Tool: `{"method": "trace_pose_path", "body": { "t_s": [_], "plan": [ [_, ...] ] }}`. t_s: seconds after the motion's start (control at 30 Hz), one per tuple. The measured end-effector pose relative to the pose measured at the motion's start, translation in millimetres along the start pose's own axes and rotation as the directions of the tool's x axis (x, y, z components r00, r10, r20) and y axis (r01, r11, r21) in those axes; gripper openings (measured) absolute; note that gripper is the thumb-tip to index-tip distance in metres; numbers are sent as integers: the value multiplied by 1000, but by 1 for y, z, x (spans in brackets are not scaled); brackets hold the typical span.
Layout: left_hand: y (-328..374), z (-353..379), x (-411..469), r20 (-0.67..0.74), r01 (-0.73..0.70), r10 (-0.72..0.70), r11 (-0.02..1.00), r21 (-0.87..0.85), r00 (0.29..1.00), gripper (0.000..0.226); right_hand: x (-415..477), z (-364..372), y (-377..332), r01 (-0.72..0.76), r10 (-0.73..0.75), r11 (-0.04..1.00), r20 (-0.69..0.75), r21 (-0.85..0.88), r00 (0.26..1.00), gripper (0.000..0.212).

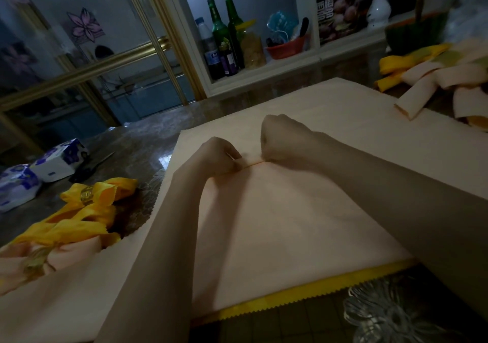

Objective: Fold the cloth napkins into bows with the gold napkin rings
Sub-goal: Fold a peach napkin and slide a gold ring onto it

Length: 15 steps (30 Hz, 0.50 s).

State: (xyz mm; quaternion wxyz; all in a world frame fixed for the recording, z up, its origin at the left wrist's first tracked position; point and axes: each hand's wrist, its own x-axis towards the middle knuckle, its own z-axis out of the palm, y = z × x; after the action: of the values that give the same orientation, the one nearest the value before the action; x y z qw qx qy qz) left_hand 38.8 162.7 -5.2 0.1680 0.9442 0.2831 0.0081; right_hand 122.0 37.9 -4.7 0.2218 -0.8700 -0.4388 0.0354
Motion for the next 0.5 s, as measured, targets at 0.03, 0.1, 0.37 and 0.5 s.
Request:
{"method": "trace_pose_path", "body": {
  "t_s": [0.03, 0.1, 0.37, 0.5],
  "plan": [
    [1, 0, 0, -11, 5, -5, 1000, -6, 1000, 25, 2, 0, 2, -9, 9, 1000, 13, 24, 1000, 7],
    [3, 2, 0, -46, 8, -8, 1000, -20, 999, 22, 3, 1, 5, -14, 14, 1000, 3, 20, 1000, 13],
    [10, 10, 2, -173, -8, 25, 995, 101, 985, 9, 2, 11, 10, 134, -174, 932, -91, -337, 981, 25],
    [12, 3, 4, -121, 46, -46, 999, -1, 992, 22, -1, 5, 8, 194, -169, 925, 105, -327, 980, 15]
  ]
}}
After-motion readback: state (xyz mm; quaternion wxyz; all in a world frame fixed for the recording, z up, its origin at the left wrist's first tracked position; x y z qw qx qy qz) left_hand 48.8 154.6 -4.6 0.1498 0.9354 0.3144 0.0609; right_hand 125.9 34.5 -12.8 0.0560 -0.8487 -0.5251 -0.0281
